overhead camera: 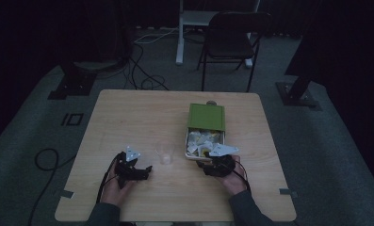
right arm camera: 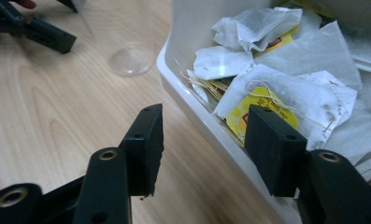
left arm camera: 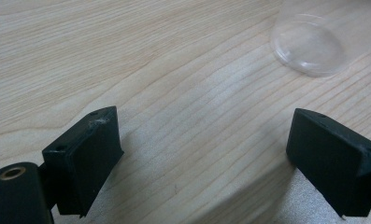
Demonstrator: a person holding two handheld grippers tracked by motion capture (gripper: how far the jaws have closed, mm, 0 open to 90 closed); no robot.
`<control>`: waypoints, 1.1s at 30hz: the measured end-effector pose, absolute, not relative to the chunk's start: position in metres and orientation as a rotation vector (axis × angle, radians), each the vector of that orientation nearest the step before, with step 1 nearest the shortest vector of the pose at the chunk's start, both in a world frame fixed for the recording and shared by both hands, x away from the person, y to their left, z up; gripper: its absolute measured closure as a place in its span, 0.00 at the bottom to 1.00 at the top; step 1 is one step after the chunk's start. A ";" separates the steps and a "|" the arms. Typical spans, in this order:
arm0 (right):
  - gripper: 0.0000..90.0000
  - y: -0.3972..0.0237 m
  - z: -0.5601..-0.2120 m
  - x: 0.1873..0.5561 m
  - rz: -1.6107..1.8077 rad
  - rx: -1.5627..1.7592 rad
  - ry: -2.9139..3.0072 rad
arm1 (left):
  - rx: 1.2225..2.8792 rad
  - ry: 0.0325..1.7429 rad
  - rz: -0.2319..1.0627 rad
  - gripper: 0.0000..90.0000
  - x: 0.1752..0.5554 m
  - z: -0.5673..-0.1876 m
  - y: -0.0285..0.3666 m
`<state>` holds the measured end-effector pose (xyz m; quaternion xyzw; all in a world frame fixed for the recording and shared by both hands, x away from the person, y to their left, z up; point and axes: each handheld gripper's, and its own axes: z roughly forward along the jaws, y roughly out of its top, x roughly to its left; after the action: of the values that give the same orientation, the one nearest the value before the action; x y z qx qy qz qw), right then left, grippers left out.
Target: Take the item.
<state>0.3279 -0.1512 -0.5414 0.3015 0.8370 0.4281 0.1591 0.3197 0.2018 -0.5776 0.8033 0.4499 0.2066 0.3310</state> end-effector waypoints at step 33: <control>0.66 -0.136 -0.525 0.329 1.095 0.835 2.282 | 2.100 1.176 0.540 0.12 0.320 -0.578 0.202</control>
<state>0.3287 -0.1363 -0.5245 0.3044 0.8320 0.3991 0.2361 0.3197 0.2019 -0.5776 0.8034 0.4499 0.2066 0.3309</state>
